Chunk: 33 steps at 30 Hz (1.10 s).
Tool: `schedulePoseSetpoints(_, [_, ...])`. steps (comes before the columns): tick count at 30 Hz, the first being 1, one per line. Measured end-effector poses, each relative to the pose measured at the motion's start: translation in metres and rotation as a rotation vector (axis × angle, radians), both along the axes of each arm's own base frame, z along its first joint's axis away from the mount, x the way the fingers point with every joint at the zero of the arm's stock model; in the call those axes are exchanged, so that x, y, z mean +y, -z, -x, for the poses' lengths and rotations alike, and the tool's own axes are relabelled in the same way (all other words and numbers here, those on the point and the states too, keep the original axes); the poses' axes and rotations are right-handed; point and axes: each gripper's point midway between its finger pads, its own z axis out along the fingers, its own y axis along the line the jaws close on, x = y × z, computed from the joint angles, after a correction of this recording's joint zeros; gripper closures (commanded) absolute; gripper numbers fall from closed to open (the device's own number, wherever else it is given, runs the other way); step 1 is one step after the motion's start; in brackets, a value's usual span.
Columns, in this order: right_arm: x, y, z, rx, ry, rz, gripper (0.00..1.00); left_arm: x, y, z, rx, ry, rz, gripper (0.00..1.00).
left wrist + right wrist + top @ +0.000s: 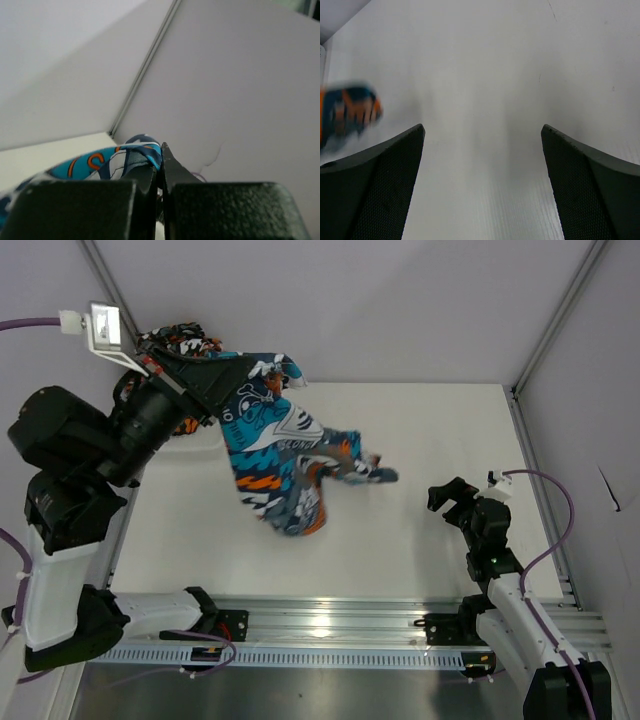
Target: Fold and stack the shorts
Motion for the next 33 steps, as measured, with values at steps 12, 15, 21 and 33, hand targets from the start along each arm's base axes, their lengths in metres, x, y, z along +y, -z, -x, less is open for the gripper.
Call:
schedulePoseSetpoints(12, [0.0, 0.002, 0.0, 0.008, 0.0, 0.001, 0.0, -0.046, -0.023, -0.059, 0.024, 0.073, 0.005, 1.0])
schedulePoseSetpoints(15, [0.0, 0.002, 0.0, 0.008, 0.0, 0.001, 0.01, -0.058, 0.033, -0.116, 0.154, 0.049, -0.059, 1.0])
schedulePoseSetpoints(21, [0.0, 0.005, -0.001, 0.016, -0.001, 0.002, 0.01, -0.085, 0.207, -0.217, 0.505, -0.004, -0.232, 0.99])
schedulePoseSetpoints(33, [0.022, 0.008, -0.002, 0.021, -0.115, -0.022, 0.01, -0.048, 0.247, -0.245, 0.627, -0.197, -0.413, 0.01])
